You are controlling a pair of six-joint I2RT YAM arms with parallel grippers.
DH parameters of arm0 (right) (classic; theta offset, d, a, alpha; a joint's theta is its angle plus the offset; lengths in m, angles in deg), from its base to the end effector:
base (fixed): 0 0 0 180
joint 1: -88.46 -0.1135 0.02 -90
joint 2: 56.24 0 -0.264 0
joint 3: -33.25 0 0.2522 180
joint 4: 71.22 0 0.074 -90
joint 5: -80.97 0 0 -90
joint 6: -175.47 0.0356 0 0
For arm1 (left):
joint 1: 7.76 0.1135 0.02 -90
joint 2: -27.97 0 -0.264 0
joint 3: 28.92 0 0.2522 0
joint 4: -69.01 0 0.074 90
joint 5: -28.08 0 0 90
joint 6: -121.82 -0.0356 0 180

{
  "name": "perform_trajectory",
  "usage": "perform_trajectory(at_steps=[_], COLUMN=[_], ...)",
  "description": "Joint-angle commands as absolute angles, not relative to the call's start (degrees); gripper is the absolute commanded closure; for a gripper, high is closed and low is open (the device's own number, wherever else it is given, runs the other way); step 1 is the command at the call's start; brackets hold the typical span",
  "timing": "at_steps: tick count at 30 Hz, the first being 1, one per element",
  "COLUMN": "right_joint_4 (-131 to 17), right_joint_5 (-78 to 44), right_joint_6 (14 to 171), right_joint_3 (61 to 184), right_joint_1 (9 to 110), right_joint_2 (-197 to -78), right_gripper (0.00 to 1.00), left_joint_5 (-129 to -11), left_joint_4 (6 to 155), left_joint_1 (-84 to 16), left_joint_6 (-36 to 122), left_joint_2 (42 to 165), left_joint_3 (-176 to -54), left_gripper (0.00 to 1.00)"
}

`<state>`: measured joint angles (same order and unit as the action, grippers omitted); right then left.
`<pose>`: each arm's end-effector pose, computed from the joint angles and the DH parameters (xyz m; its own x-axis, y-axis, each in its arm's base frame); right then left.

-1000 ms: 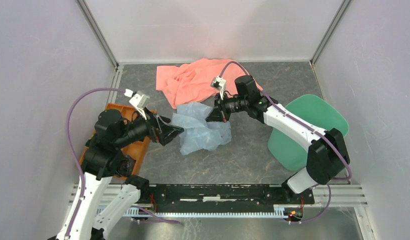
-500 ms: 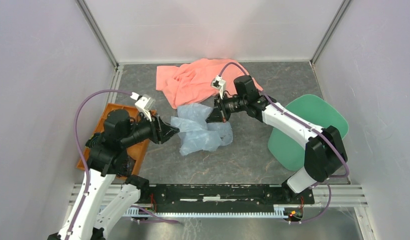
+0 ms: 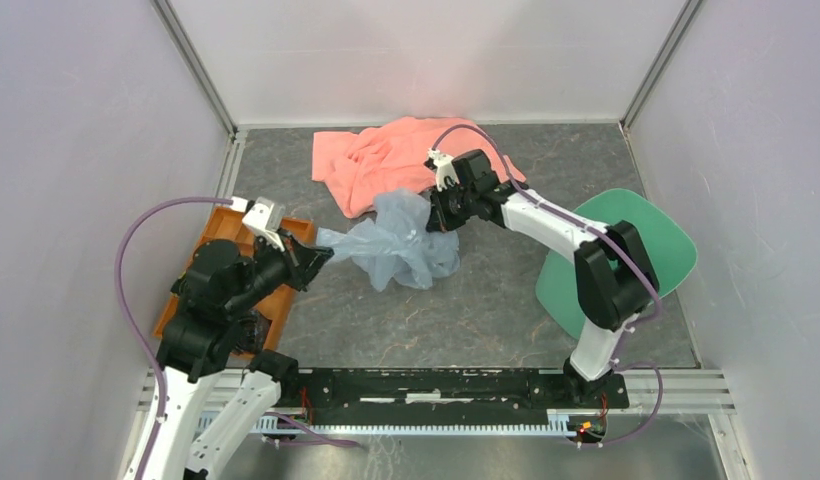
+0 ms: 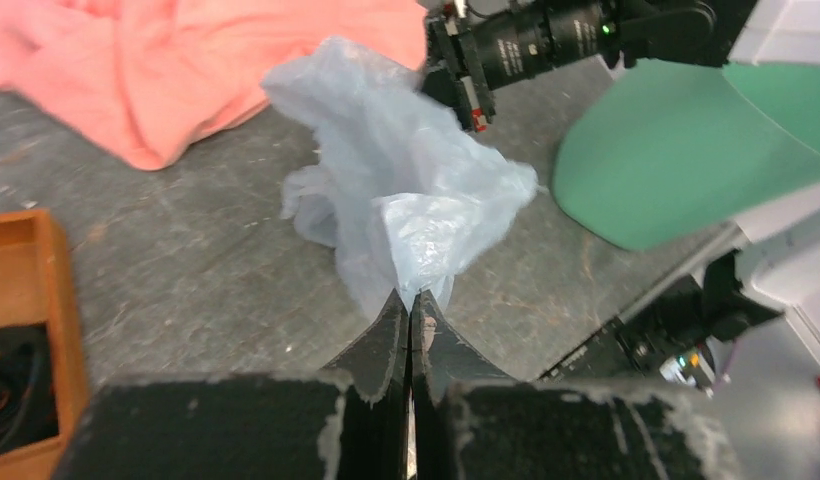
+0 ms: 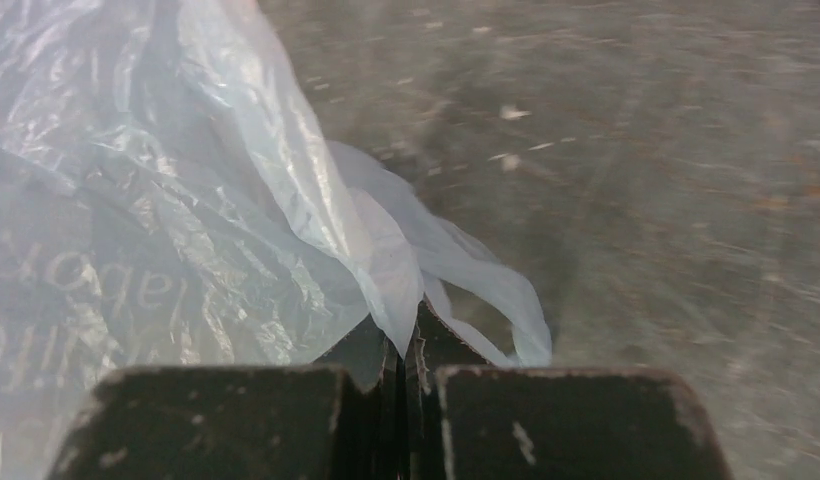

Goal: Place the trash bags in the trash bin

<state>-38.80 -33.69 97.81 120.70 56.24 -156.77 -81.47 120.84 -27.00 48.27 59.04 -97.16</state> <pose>0.3207 0.2197 0.2401 -0.7459 -0.2405 -0.6211 -0.5861 0.6800 0.4405 0.0894 -0.0438 0.3749 -0.4037 -0.1418 -0.9039 0.5233 0.7746 -0.3552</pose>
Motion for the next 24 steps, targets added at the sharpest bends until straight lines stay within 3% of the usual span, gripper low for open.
perform_trajectory(at_steps=[1, 4, 10, 15, 19, 24], right_joint_4=[-35.7, -36.8, -30.7, -30.0, -33.3, -48.1], right_joint_5=[-16.4, -12.4, -19.3, -13.3, -9.4, -13.2], right_joint_6=[96.2, 94.9, 90.8, 86.0, 82.2, 78.3], right_joint_3=[128.1, 131.1, 144.9, 140.1, 127.7, 107.6], right_joint_1=[56.6, 56.5, 56.4, 56.4, 56.2, 53.6], right_joint_2=[-160.6, -163.1, -170.3, -162.4, -152.5, -142.7], right_gripper=[1.0, 0.99, 0.57, 0.24, 0.16, 0.15], left_joint_5=[-66.8, -57.7, -59.4, -52.1, -45.5, -41.1], left_joint_4=[123.4, 124.6, 116.3, 116.9, 117.0, 117.0], left_joint_1=[-26.9, -26.9, -26.9, -26.9, -26.9, -26.9], left_joint_6=[55.5, 64.3, 74.8, 76.9, 76.9, 75.4], left_joint_2=[57.1, 55.2, 55.3, 58.1, 58.8, 60.5], left_joint_3=[-98.1, -94.9, -85.8, -86.4, -86.2, -86.1], left_gripper=[0.98, 0.98, 0.98, 0.98, 0.98, 0.98])
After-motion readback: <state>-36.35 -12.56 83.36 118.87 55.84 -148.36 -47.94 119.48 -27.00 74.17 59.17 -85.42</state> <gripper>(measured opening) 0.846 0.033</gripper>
